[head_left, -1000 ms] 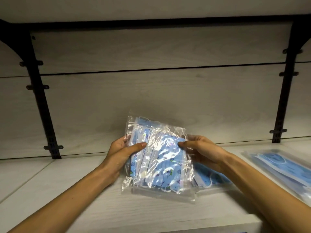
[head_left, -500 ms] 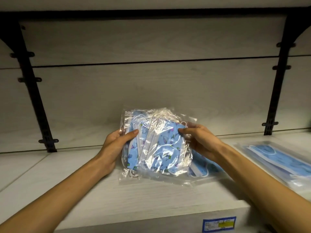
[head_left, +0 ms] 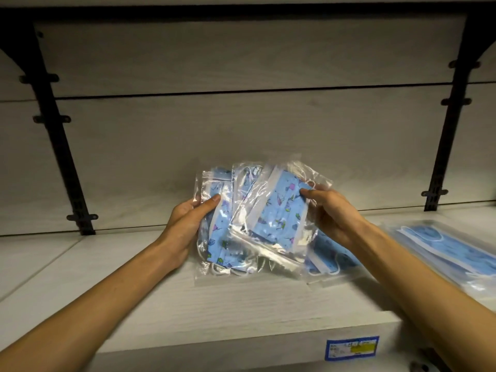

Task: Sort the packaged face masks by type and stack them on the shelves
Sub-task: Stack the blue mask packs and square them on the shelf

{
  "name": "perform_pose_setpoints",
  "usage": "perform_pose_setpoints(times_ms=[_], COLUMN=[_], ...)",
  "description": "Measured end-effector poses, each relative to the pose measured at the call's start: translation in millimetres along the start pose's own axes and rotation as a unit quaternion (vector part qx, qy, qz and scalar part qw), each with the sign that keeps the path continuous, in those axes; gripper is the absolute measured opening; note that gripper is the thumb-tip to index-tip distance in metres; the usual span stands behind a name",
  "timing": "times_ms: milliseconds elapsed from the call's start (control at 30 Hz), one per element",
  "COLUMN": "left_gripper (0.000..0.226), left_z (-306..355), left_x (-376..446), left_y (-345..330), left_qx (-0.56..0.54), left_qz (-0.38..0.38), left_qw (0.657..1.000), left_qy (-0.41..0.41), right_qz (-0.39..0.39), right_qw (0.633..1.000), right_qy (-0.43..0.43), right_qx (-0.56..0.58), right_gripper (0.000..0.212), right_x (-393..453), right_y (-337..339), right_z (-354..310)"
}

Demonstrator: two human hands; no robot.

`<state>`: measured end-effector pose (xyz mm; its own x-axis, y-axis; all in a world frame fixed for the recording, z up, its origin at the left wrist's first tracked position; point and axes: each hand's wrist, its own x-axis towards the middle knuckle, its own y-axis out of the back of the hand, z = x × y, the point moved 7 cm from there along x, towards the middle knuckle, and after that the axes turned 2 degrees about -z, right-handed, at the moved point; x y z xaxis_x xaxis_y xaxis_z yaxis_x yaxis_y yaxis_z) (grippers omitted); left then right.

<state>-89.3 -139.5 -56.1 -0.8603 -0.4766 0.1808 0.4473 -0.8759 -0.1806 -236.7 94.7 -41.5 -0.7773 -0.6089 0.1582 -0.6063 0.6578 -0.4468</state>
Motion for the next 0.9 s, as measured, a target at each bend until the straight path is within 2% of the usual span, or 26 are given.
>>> perform_pose_setpoints(times_ms=[100,233,367,467,567,633,700,800,833,867,900], left_gripper=[0.032,0.032,0.031,0.03,0.031,0.025,0.025,0.035,0.036,0.035,0.034], left_z=[-1,1,2,2,2,1,4,10,13,15,17], left_x=[1,0,-3,-1,1,2,2,0,-1,0,0], left_y=[2,1,1,4,7,8,8,10,9,6,3], left_qx=[0.004,-0.009,0.002,-0.005,-0.006,-0.001,0.004,0.003,0.0,-0.003,-0.007], left_qz=[0.007,0.003,-0.003,0.006,0.031,0.049,0.06,0.077,0.077,0.074,0.068], left_qw=[1.0,1.0,1.0,1.0,1.0,0.999,0.998,0.997,0.996,0.996,0.997], left_qy=[0.003,0.008,0.011,0.007,0.004,0.002,-0.006,-0.028,-0.035,-0.04,-0.043], right_qz=[0.026,0.035,0.056,0.069,0.078,0.074,0.058,0.062,0.068,0.082,0.098], right_qw=[1.0,0.998,0.992,0.991,0.964,0.934,0.881,0.806,0.769,0.717,0.67], right_qy=[-0.006,-0.019,-0.067,-0.1,-0.109,-0.119,-0.125,-0.133,-0.128,-0.102,-0.05], right_qx=[0.013,0.053,0.087,-0.064,-0.23,-0.328,-0.453,-0.573,-0.622,-0.685,-0.734], right_gripper=[0.01,0.011,0.01,0.009,0.023,0.023,0.017,0.029,0.035,0.04,0.044], right_x=[-1,-2,1,1,3,3,4,11,13,17,20], right_y=[5,4,10,30,57,72,78,84,83,79,68], right_z=[-2,0,-6,-22,-32,-31,-32,-33,-33,-36,-41])
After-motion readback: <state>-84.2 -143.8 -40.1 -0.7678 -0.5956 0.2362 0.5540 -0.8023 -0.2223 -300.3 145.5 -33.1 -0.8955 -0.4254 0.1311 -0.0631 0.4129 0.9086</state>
